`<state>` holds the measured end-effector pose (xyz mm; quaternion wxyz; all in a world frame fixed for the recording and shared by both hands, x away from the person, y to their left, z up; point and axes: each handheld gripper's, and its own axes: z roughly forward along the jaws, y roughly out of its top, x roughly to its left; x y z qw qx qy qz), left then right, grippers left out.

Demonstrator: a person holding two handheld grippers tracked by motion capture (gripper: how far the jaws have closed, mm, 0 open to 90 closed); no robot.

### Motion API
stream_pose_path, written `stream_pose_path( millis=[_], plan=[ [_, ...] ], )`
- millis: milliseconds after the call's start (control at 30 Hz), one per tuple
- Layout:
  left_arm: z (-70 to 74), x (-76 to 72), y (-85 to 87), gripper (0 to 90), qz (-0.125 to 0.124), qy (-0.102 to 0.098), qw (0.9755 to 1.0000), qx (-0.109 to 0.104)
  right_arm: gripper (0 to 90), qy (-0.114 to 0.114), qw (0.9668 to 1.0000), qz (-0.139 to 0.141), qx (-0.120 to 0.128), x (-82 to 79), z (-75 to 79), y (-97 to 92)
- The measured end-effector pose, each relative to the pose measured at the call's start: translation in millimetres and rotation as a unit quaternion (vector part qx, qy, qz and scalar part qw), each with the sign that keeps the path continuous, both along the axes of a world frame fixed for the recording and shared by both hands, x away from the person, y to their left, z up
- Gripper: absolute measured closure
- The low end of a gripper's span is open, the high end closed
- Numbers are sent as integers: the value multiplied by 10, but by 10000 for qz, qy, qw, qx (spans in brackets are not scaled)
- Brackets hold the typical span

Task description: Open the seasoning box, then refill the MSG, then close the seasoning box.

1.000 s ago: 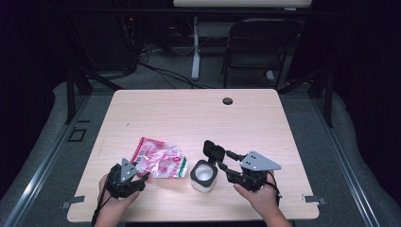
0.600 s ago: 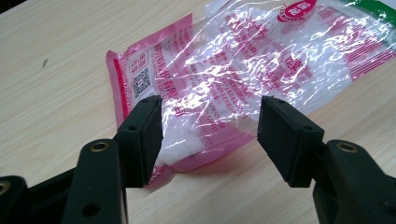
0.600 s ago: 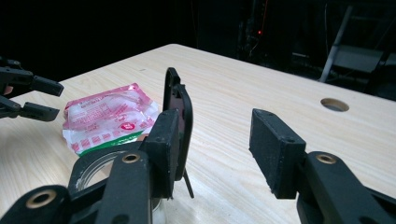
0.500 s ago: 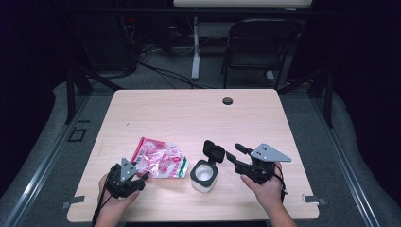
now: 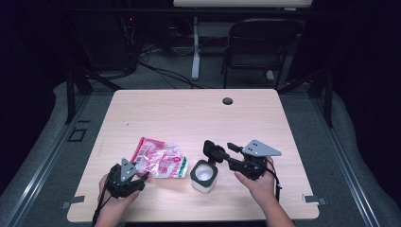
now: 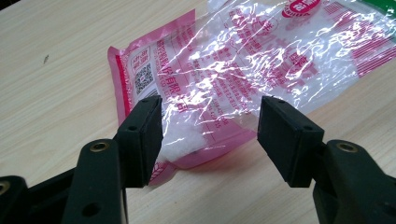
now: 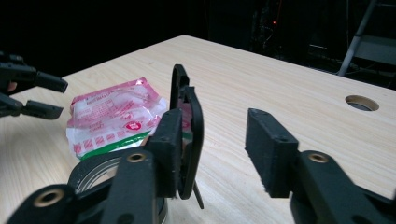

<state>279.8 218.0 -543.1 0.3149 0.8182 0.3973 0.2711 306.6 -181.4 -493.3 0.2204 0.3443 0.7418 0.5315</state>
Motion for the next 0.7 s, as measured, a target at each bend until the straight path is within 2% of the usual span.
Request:
stream_pose_path(
  millis=[333, 433, 600, 700],
  plan=[
    [-4, 5, 31, 405, 36, 37, 10000, -26, 805, -48, 9991, 218, -360, -17, -22, 93],
    [-5, 4, 32, 405, 43, 37, 10000, -37, 810, -171, 9981, 187, -570, -39, -14, 114],
    [-5, 8, 32, 406, 35, 40, 10000, -21, 816, -286, 9970, 229, -678, -68, -7, 137],
    [0, 6, 39, 405, 61, 19, 10000, -27, 817, -387, 9956, 232, -822, -97, 0, 163]
  ],
)
